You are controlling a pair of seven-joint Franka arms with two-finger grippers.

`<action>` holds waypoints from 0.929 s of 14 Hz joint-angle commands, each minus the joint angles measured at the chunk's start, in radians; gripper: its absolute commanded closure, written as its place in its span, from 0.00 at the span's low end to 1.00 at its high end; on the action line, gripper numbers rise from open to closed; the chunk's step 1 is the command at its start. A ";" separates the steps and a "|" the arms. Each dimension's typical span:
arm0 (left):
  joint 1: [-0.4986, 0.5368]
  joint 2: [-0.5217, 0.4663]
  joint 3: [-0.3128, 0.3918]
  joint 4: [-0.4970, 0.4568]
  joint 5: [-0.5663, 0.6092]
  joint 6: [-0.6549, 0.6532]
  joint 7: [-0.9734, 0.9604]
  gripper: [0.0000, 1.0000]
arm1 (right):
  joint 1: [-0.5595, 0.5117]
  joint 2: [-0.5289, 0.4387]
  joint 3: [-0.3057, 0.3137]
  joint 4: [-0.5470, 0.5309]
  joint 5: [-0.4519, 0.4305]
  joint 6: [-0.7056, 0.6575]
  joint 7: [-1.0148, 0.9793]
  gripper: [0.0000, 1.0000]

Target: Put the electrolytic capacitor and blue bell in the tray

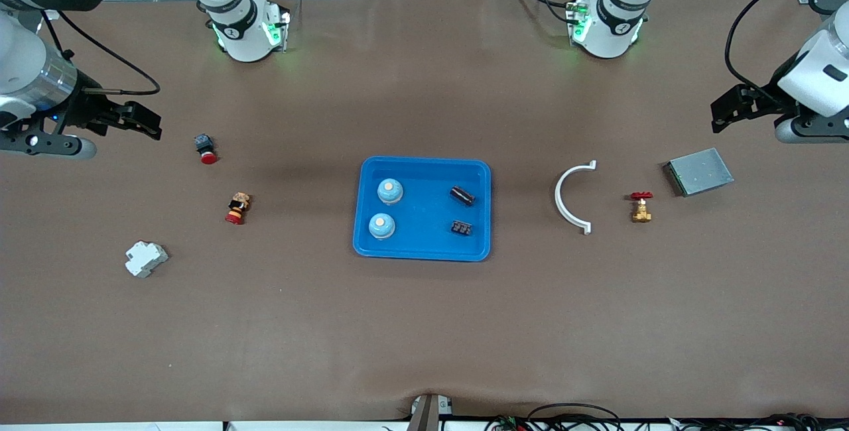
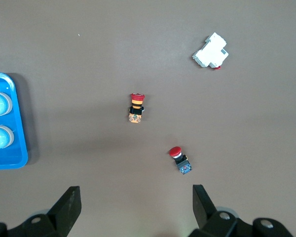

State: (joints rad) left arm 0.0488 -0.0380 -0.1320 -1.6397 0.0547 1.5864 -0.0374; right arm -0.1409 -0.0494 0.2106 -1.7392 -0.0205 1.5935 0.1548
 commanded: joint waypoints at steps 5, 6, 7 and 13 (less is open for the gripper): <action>0.006 -0.040 -0.001 -0.038 -0.004 0.004 0.022 0.00 | 0.152 -0.020 -0.192 0.019 -0.006 -0.018 -0.020 0.00; 0.006 -0.040 -0.001 -0.038 -0.004 0.004 0.022 0.00 | 0.149 -0.020 -0.197 0.027 -0.007 -0.018 -0.047 0.00; 0.006 -0.040 -0.001 -0.037 -0.004 0.004 0.021 0.00 | 0.149 -0.020 -0.224 0.035 -0.009 -0.018 -0.090 0.00; 0.006 -0.059 0.000 -0.048 -0.004 0.004 0.022 0.00 | 0.136 0.045 -0.306 0.153 -0.006 -0.018 -0.173 0.00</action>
State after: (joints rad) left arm 0.0491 -0.0553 -0.1320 -1.6525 0.0547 1.5864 -0.0374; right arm -0.0074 -0.0375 -0.0913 -1.6230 -0.0247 1.5881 -0.0141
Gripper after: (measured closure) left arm 0.000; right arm 0.000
